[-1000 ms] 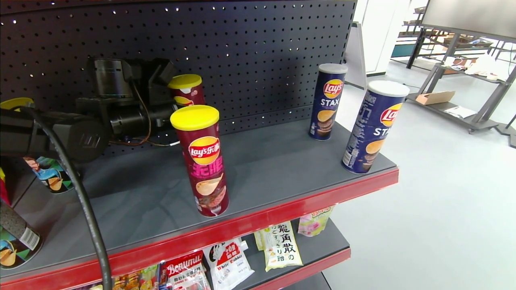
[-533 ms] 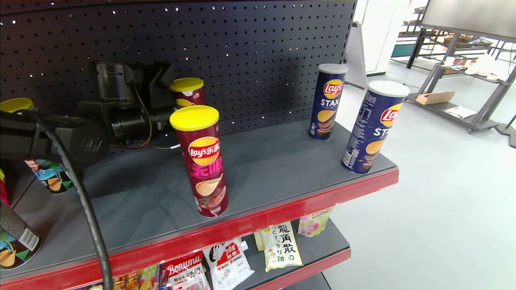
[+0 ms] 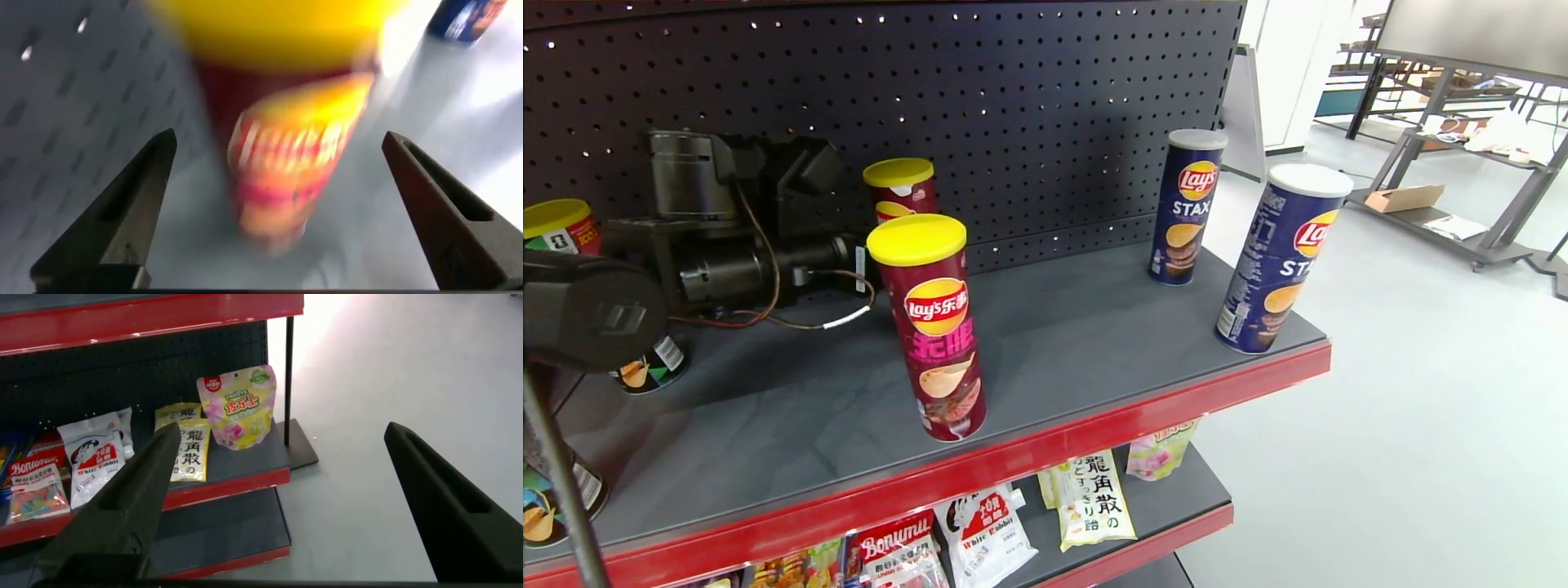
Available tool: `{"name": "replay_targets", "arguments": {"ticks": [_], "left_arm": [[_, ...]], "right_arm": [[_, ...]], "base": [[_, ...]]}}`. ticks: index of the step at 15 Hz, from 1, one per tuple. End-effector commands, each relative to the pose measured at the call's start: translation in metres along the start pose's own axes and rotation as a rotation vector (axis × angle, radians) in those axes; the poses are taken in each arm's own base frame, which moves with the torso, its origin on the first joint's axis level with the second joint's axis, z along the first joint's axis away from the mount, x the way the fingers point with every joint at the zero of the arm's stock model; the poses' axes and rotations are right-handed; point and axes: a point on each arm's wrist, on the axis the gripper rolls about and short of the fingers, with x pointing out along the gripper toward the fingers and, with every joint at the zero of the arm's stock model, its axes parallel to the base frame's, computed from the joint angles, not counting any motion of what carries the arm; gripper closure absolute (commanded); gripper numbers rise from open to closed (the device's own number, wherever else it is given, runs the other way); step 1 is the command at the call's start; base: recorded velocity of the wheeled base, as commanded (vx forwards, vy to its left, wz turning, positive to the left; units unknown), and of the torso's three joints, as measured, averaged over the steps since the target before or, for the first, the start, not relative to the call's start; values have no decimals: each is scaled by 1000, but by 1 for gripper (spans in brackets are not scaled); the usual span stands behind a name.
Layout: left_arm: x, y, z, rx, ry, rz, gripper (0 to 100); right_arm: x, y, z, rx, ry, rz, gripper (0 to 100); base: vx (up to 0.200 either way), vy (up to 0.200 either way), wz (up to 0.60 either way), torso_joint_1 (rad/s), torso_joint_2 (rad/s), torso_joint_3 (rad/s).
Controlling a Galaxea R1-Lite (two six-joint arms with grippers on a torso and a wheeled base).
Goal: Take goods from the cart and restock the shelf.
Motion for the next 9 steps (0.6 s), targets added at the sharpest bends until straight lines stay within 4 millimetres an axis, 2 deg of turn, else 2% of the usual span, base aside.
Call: {"name": "replay_targets", "arguments": {"ticks": [1, 5, 7, 8, 9], "left_arm": [[-30, 0, 2, 0, -25, 25, 0], [-87, -7, -17, -4, -25, 45, 0], [-139, -20, -33, 8, -24, 58, 0], [-171, -30, -42, 15, -27, 32, 0], [-190, -37, -46, 16, -36, 11, 0]], "right_arm": [[0, 0, 0, 0, 1, 0, 0], [0, 0, 0, 0, 1, 1, 0], [0, 0, 0, 0, 1, 0, 0], [0, 0, 0, 0, 1, 0, 0], [0, 0, 0, 0, 1, 0, 0]], "base": [[0, 0, 0, 0, 0, 0], [0, 0, 0, 0, 0, 0], [0, 0, 0, 0, 0, 0], [0, 0, 0, 0, 0, 0], [0, 0, 0, 0, 0, 0]]}}
